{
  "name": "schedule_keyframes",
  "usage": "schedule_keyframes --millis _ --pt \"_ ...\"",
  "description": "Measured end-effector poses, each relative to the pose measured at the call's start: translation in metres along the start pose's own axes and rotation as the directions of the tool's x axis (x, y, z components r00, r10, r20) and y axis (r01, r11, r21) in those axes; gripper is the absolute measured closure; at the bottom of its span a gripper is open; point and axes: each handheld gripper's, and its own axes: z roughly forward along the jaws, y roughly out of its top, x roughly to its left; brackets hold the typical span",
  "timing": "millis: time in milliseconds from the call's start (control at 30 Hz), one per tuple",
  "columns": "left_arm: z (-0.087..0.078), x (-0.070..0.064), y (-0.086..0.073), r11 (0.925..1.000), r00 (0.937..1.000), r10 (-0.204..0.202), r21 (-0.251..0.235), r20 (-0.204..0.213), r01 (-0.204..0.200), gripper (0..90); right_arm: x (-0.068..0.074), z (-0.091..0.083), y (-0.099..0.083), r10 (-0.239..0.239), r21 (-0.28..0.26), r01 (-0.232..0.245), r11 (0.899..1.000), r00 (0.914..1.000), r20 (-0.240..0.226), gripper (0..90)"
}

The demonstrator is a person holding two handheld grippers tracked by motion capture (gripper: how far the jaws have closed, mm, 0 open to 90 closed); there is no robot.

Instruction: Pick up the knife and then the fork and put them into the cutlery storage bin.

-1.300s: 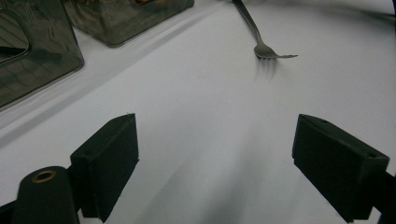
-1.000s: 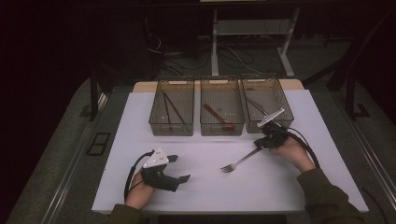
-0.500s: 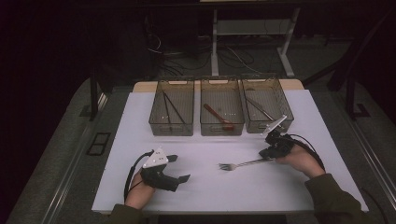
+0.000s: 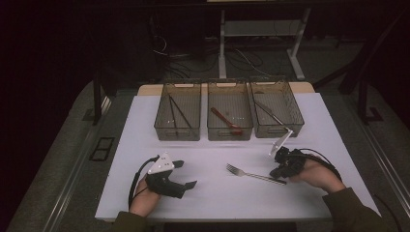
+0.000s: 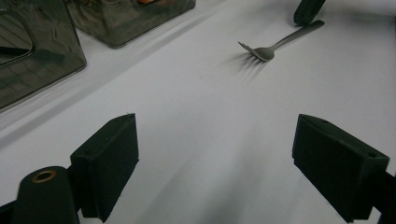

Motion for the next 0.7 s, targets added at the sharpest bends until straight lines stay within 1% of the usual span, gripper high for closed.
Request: schedule_keyframes --millis 33,67,100,233,300,367,433,500,567,633,667,700 --pt "0.0 0.0 0.0 1.0 1.0 0.001 0.002 0.0 -0.001 13.5 0.0 -0.002 0.001 -0.005 -0.011 0.005 1.0 0.9999 -0.012 84.5" --pt "0.0 0.0 0.0 1.0 1.0 0.0 0.002 0.0 0.0 13.5 0.0 -0.004 0.004 -0.006 -0.023 0.006 1.0 0.9999 -0.009 82.5" --pt "0.001 0.0 0.0 1.0 1.0 -0.002 0.002 0.001 0.002 13.5 0.001 -0.005 0.007 -0.025 -0.025 0.025 0.999 0.9997 -0.008 80.9" --pt "0.001 0.0 0.0 1.0 1.0 -0.001 0.008 -0.001 0.001 13.6 0.012 -0.004 0.025 -0.101 -0.017 0.1 0.995 0.9948 -0.014 75.1" --pt "0.001 0.0 0.0 1.0 1.0 -0.001 0.007 -0.001 0.001 13.6 0.019 -0.001 0.035 -0.116 0.012 0.116 0.993 0.9932 -0.01 73.9" --pt "0.001 0.0 0.0 1.0 1.0 -0.003 0.003 -0.001 0.003 13.5 0.022 0.004 0.043 -0.145 0.045 0.145 0.988 0.9894 -0.002 73.8" --pt "0.001 0.0 0.0 1.0 1.0 -0.002 0.004 0.0 0.002 13.6 0.024 0.009 0.05 -0.159 0.074 0.159 0.985 0.9872 -0.001 74.2" --pt "0.001 0.0 0.0 1.0 1.0 -0.002 0.005 0.0 0.002 13.6 0.027 0.013 0.056 -0.187 0.114 0.186 0.976 0.9823 -0.005 74.7" --pt "0.001 0.0 0.0 1.0 1.0 -0.001 0.005 0.0 0.001 13.6 0.029 0.017 0.061 -0.205 0.148 0.203 0.968 0.9787 0.001 75.8" --pt "0.001 0.0 0.0 1.0 1.0 -0.001 0.004 0.0 0.001 13.6 0.031 0.02 0.065 -0.215 0.184 0.21 0.96 0.9765 0.009 77.2" --pt "0.001 0.0 0.0 1.0 1.0 -0.001 0.004 0.0 0.001 13.6 0.031 0.022 0.066 -0.225 0.202 0.217 0.955 0.9744 0.013 77.6" --pt "0.001 0.0 0.0 1.0 1.0 -0.001 0.005 0.0 0.001 13.6 0.032 0.023 0.067 -0.22 0.21 0.212 0.954 0.9754 0.016 78.6"
